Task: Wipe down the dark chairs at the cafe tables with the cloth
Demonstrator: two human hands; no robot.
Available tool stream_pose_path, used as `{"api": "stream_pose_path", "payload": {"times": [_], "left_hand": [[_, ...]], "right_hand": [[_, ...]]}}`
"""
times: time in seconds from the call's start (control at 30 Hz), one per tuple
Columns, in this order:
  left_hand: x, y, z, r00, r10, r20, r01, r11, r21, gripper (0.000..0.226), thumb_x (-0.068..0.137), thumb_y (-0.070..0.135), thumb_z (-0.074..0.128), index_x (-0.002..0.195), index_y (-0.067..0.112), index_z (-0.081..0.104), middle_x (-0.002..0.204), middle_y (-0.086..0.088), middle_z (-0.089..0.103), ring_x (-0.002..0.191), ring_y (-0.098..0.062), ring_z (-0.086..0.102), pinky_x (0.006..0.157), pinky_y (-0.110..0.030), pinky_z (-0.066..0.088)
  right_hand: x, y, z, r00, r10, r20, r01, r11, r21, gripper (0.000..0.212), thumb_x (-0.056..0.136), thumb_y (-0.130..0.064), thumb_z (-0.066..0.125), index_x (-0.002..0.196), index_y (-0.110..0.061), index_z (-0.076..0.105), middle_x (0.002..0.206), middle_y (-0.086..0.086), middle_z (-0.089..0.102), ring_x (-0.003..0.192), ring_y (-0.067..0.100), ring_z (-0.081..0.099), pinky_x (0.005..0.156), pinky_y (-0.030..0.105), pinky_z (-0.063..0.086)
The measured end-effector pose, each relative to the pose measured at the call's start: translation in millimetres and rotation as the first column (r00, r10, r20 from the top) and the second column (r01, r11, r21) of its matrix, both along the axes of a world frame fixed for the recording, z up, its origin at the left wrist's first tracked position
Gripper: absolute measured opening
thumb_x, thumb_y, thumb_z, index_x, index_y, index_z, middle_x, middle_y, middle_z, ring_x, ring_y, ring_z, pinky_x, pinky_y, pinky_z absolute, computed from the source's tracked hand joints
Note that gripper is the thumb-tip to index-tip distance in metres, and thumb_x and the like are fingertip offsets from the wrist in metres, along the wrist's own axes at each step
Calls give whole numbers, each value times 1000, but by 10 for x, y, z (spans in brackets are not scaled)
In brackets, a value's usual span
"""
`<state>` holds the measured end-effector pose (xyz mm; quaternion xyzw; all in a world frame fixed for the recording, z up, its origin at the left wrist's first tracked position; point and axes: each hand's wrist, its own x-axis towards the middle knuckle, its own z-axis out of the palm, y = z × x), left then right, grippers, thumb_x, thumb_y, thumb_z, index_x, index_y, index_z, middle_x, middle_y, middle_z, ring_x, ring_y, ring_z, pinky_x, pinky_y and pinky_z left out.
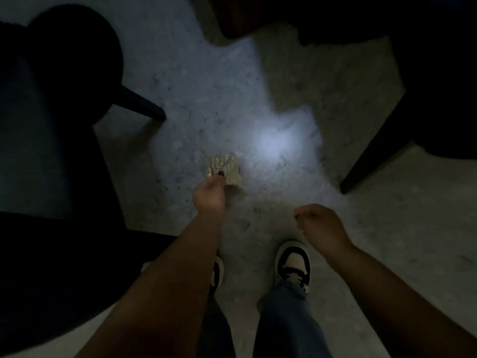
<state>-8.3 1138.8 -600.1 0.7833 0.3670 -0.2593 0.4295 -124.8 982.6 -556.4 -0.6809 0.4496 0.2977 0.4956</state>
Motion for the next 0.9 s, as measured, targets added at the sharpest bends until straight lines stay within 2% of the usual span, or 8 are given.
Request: {"api": "stream_pose_path", "payload": {"times": [0.07,0.13,0.23,0.33,0.53,0.67,0.77,0.9], "left_hand": [[5,-86,632,993,49,108,-54,998,38,10,86,7,68,94,2,72,102,-21,71,102,-34,66,96,-41,51],[17,-174,1376,985,28,172,-37,998,51,8,83,8,71,83,13,64,94,-16,70,95,-33,66,89,-37,53],[137,-358,2373,977,-28,212,29,1000,0,16,81,4,67,88,16,58,94,-17,67,92,-33,65,85,-37,52],[303,-529,3523,947,-144,286,177,980,-93,25,82,3,62,98,21,58,88,-3,62,89,-26,62,72,-27,45],[591,-465,5502,761,-408,505,563,802,-199,44,85,-1,59,118,26,54,83,1,65,61,-1,59,53,-17,46],[618,-169,6514,585,-526,617,737,662,-134,44,83,-8,58,122,14,59,64,4,63,60,-8,56,60,-21,45],[569,160,7092,426,-604,674,841,539,-48,39,85,-7,59,119,11,61,77,-10,70,73,-17,63,70,-28,48],[538,758,7609,250,-646,721,902,427,69,33,86,1,63,111,22,63,86,7,72,78,-2,68,70,-20,52]], "right_hand": [[-28,12,596,999,25,28,-23,999,-43,24,86,-2,47,65,4,58,65,21,53,63,31,55,61,34,43],[2,49,1258,995,37,90,-31,998,-63,20,89,-7,51,80,1,66,81,15,65,75,23,61,64,28,42],[214,8,2304,968,44,246,-37,999,-34,19,88,-11,59,105,-14,66,101,0,66,92,13,62,66,6,38],[504,-147,3380,891,183,415,-144,982,-124,39,86,-12,60,125,-19,56,119,-2,58,94,8,58,71,1,36],[983,-557,5159,719,387,577,-162,901,-403,56,88,-12,57,141,-23,40,138,3,38,115,18,52,100,36,45],[1117,-453,5980,608,459,648,-240,884,-401,60,90,-13,57,143,-29,35,147,-4,29,129,13,40,97,25,39],[1176,-159,6425,498,544,676,-316,839,-443,68,86,-12,63,145,-28,33,151,-5,30,137,10,30,102,19,29],[1169,493,6851,352,575,738,-373,810,-453,48,79,-6,73,121,-24,59,114,-8,65,103,-1,59,84,10,43]]}}
